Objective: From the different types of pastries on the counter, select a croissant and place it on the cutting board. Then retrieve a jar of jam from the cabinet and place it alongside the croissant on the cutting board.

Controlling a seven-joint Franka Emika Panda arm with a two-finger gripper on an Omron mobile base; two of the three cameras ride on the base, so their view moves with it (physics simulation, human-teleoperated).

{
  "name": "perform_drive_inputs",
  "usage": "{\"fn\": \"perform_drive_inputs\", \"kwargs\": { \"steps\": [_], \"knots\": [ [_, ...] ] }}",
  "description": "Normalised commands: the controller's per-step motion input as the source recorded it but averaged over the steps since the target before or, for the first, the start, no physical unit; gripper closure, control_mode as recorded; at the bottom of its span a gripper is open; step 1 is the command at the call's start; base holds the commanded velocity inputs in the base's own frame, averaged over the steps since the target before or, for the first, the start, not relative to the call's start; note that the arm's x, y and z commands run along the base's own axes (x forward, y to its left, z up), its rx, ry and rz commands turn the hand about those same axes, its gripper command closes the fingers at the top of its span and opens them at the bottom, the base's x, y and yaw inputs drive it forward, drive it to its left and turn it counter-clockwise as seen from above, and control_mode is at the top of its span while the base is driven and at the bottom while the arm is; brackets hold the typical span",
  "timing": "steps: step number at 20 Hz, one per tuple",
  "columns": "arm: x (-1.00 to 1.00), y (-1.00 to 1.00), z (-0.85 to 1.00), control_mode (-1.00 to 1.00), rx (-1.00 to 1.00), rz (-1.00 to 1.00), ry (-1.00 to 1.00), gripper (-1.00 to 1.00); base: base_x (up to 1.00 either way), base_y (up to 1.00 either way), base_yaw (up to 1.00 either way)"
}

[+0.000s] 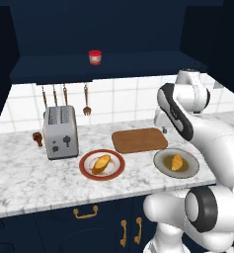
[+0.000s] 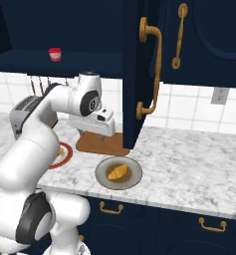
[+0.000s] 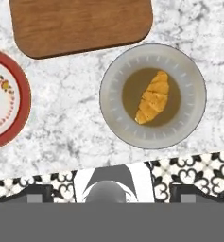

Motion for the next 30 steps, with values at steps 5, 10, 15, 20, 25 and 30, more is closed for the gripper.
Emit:
{"fn": "perform_drive_inputs", "kwargs": {
  "steps": [5,10,15,20,25,30],
  "knots": [
    [0.0,-0.33,-0.6,-1.0,0.0,-0.15,0.14,-1.0,0.0,0.0,0.0],
    [0.0,-0.23,-0.5,-1.0,0.0,-0.18,0.09,-1.0,0.0,0.0,0.0],
    [0.0,-0.28,-0.43,-1.0,0.0,-0.19,0.09,-1.0,0.0,0.0,0.0],
    [0.0,-0.26,-0.42,-1.0,0.0,-0.2,0.1,-1.0,0.0,0.0,0.0],
    [0.0,-0.06,-0.27,-1.0,0.0,-0.16,0.03,-1.0,0.0,0.0,0.0],
    [0.03,0.0,-0.29,-1.0,-0.01,-0.14,0.0,-1.0,0.0,0.0,0.0]
  ]
}}
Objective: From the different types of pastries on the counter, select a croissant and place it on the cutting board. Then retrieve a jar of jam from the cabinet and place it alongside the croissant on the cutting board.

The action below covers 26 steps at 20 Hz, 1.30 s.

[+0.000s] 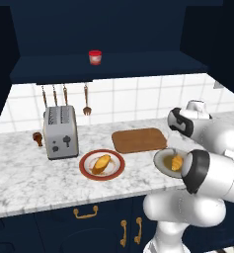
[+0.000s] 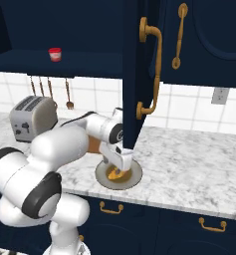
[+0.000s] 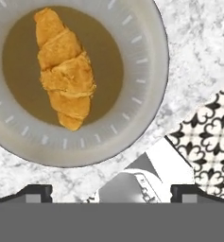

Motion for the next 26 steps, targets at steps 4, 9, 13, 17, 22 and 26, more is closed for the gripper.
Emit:
{"fn": "perform_drive_inputs", "kwargs": {
  "steps": [4,9,13,17,22,26],
  "knots": [
    [0.01,0.0,-0.39,-1.0,-0.04,-0.1,0.0,-1.0,0.0,0.0,0.0],
    [0.15,0.0,-0.24,-1.0,-0.03,-0.09,0.0,-1.0,0.0,0.0,0.0],
    [0.41,0.0,-0.17,-1.0,-0.01,-0.05,0.0,-1.0,0.0,0.0,0.0],
    [0.51,0.0,-0.16,-1.0,0.0,-0.02,0.0,-1.0,0.0,0.0,0.0],
    [0.39,0.0,-0.22,-1.0,-0.01,0.0,0.0,-1.0,0.0,0.0,0.0],
    [0.17,-0.05,-0.27,-1.0,-0.04,-0.01,0.0,-1.0,0.0,0.0,0.0]
  ]
}}
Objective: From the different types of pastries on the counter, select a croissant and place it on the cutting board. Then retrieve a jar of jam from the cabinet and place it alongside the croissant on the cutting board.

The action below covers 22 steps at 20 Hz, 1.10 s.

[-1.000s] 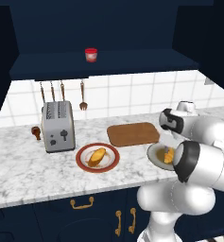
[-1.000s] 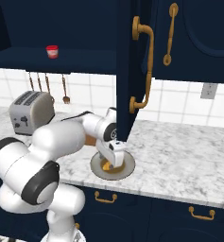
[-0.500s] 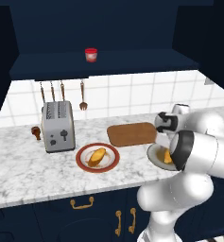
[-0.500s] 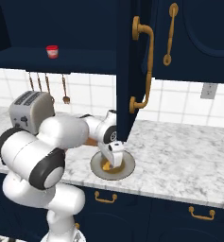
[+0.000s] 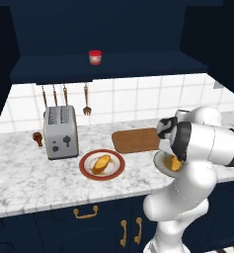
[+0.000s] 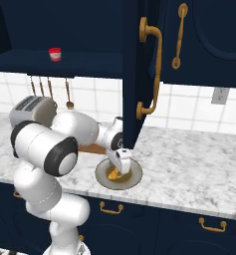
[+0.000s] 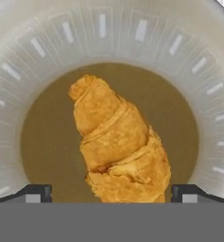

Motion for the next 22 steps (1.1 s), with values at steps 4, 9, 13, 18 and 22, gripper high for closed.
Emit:
{"fn": "perform_drive_inputs", "kwargs": {
  "steps": [4,9,13,18,22],
  "knots": [
    [0.05,-0.12,-0.27,-1.0,-0.06,-0.03,0.03,-1.0,0.0,0.0,0.0],
    [0.02,-0.1,-0.21,-1.0,-0.06,-0.03,0.03,-1.0,0.0,0.0,0.0],
    [0.0,0.0,-0.32,-1.0,-0.07,-0.01,0.0,-1.0,0.0,0.0,0.0],
    [0.0,0.0,-0.39,-1.0,-0.11,-0.01,0.0,1.0,0.0,0.0,0.0],
    [0.0,0.0,-0.05,-1.0,-0.02,-0.01,0.0,1.0,0.0,0.0,0.0]
  ]
}}
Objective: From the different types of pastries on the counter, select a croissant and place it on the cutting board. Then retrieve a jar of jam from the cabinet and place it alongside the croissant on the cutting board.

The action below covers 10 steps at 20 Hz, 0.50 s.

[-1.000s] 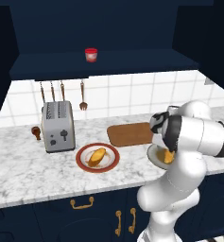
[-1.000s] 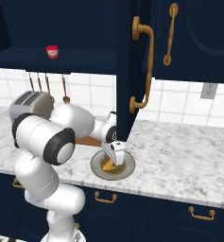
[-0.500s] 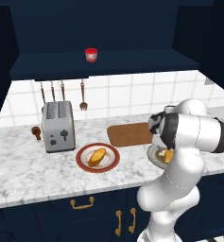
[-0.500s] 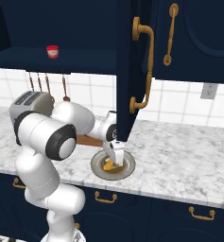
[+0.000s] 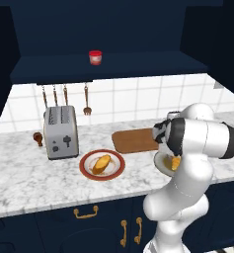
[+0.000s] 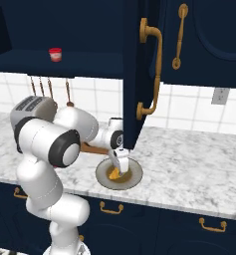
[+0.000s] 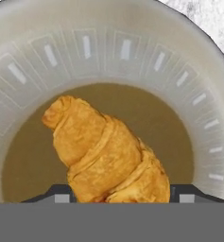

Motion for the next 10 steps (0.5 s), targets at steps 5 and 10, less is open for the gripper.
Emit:
{"fn": "perform_drive_inputs", "kwargs": {
  "steps": [5,10],
  "knots": [
    [0.06,0.01,0.43,-1.0,0.0,-0.08,-0.09,1.0,0.0,0.0,0.0],
    [0.3,0.3,0.6,-1.0,-0.01,-0.1,-0.11,1.0,0.0,0.0,0.0]
  ]
}}
